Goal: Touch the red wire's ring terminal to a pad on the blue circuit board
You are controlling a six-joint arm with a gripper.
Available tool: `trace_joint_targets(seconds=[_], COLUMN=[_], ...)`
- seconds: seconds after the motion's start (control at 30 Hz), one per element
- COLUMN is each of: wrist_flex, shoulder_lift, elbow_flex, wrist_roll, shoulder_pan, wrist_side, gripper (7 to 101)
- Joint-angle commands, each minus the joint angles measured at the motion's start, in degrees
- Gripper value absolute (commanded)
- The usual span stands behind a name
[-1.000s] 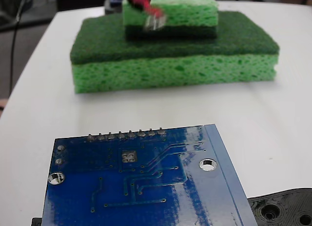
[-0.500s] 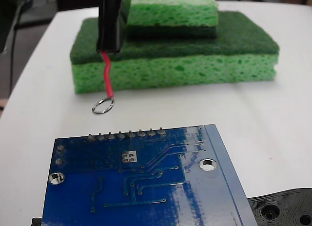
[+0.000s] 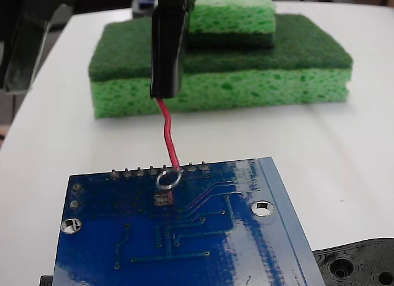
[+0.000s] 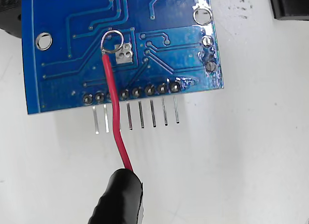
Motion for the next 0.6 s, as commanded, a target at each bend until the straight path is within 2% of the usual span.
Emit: trace_joint_targets(seconds=[0.03,0.6], wrist_flex=[-0.26,0.00], shoulder_lift=[0.18,0.18], elbow_flex=[-0.44,0.00], wrist_roll=[-0.09,-0.09], shoulder_pan=[0.18,0.35], wrist_side=[-0.09,0.26], gripper=[100.3,100.3])
